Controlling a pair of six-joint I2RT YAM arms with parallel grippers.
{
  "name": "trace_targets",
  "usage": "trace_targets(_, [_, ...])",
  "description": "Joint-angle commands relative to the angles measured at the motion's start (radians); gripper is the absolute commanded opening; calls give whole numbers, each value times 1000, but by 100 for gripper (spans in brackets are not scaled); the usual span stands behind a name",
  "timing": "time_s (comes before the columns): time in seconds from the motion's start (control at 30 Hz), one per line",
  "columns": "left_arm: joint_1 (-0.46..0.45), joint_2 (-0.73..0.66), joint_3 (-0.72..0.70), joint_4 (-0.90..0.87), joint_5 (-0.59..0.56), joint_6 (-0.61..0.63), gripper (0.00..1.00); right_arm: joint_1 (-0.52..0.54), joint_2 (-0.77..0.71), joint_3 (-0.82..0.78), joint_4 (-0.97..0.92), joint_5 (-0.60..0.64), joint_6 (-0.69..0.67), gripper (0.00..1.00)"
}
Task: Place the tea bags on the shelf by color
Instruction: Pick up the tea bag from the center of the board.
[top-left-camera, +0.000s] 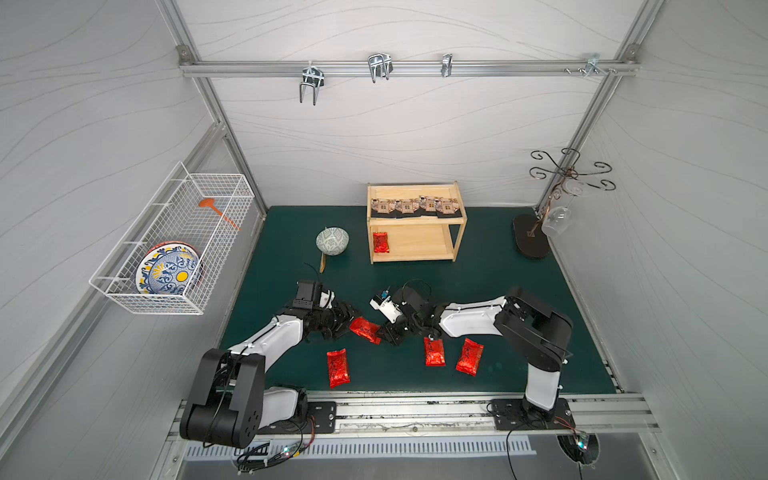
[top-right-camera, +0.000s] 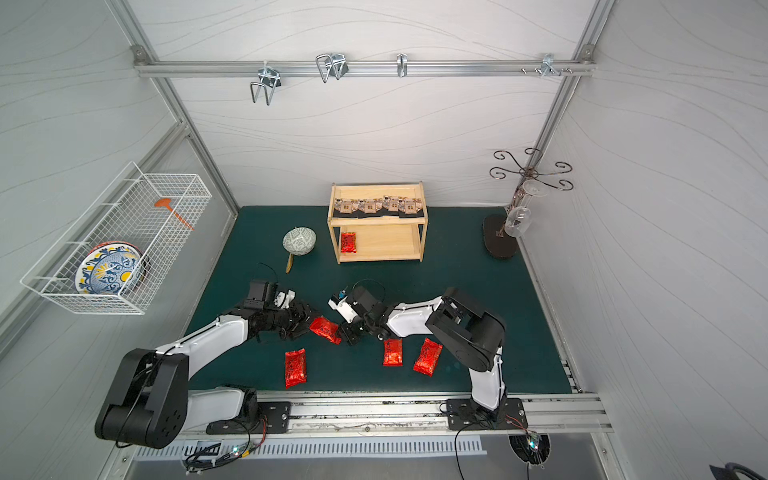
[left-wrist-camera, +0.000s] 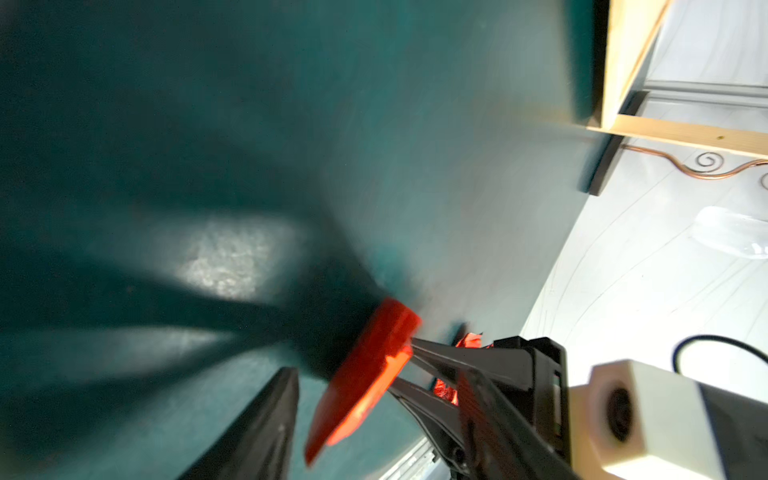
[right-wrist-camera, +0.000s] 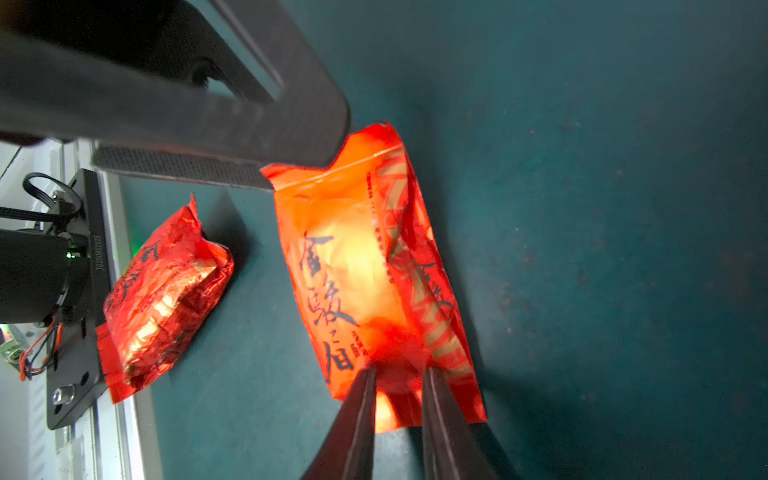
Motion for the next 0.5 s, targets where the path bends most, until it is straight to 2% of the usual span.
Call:
trace_targets(0.0, [-5, -8, 12, -14, -22, 31, 67, -5, 17, 12, 1, -23, 15, 24])
trace_targets(0.27, [-5, 34, 19, -48, -41, 46, 39, -7, 9, 11, -3, -37, 23, 24])
trace_targets(0.47, [-5, 17, 30, -84, -67, 56, 12, -14, 3, 8, -3, -43, 27, 25])
